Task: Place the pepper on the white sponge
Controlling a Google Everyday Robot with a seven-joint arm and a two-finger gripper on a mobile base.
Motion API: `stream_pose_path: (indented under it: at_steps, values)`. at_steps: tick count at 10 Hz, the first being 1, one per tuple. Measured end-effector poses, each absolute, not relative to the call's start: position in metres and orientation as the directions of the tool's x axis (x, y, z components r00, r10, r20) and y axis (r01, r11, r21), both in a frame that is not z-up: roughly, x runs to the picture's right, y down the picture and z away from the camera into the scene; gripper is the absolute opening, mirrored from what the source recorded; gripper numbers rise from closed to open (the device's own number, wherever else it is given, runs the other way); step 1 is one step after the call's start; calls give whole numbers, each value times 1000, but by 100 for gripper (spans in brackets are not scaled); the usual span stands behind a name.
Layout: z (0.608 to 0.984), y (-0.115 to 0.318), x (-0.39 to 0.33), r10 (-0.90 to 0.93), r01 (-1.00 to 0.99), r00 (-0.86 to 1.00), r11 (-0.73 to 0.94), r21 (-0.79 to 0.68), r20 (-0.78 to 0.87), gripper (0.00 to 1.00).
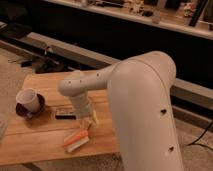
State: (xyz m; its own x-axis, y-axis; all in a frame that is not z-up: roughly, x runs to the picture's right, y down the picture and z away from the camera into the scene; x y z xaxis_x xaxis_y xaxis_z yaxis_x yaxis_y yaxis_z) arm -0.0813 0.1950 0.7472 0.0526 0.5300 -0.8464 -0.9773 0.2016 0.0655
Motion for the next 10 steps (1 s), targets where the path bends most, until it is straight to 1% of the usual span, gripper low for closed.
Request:
stream_pose_path:
  at_steps: [3,7,10]
  values:
    - [747,191,-81,538,-978,47,198,72,-841,80]
    - [732,163,-87,582,-978,58,197,72,-811,80]
    - [733,164,-87,581,-977,58,199,73,-812,80]
